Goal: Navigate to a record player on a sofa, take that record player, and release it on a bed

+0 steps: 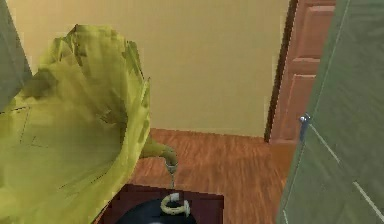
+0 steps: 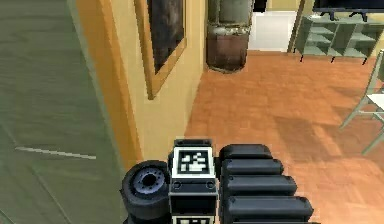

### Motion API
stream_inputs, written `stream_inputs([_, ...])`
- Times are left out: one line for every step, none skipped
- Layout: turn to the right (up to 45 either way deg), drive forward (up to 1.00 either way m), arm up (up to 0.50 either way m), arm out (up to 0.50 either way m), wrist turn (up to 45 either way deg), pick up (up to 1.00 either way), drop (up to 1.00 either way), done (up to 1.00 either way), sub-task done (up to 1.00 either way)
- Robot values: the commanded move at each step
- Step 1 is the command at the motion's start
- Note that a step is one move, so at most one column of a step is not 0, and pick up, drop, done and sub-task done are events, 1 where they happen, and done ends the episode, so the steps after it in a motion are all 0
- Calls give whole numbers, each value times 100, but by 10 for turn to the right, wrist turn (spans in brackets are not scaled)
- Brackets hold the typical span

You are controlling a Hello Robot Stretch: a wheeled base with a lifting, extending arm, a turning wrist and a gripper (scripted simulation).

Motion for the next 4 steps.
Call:
stream_inputs([0, 100, 0, 0, 0, 0, 0, 0, 0])
stream_inputs([60, 0, 0, 0, 0, 0, 0, 0, 0])
stream_inputs([0, 35, 0, 0, 0, 0, 0, 0, 0])
stream_inputs([450, 0, 0, 0, 0, 0, 0, 0, 0])
